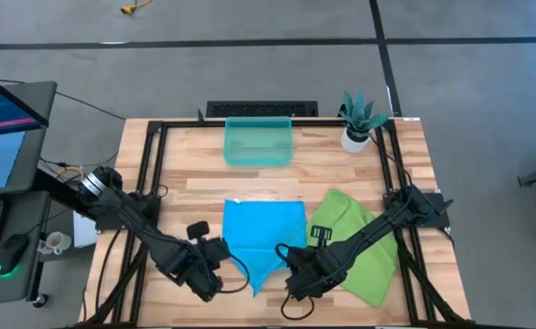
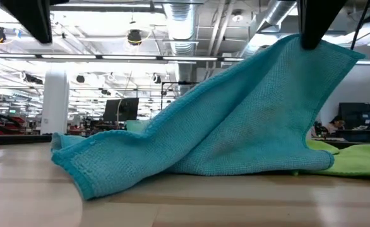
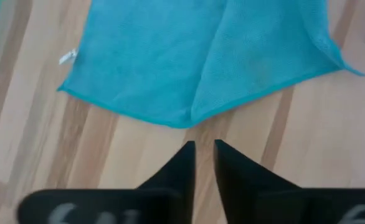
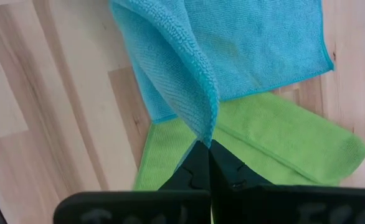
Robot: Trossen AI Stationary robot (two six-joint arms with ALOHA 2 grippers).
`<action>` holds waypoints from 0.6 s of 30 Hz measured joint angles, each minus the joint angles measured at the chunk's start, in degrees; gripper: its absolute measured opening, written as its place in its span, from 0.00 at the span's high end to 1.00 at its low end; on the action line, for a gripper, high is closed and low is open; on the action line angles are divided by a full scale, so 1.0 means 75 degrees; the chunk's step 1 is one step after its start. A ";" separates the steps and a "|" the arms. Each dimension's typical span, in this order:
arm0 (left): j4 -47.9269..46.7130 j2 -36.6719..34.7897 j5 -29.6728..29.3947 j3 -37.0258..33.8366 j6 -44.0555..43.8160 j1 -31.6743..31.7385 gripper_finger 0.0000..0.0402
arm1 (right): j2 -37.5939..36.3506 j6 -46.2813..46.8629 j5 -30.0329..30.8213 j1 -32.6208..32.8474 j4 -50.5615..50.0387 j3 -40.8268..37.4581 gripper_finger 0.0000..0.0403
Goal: Roll microfiber towels into tight, uniform cylinder then place into a basket
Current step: Fold the blue microfiber cloth
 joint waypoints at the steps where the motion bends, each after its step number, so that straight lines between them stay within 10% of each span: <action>1: 0.0128 0.0137 -0.0032 -0.0002 0.0005 0.0000 0.81 | 0.0000 -0.0002 0.0000 -0.0003 0.0004 0.0000 0.99; 18: 0.4077 0.1516 -0.1058 -0.0002 0.1101 -0.0031 0.60 | 0.0000 -0.0025 -0.0001 -0.0102 -0.0032 0.0004 0.99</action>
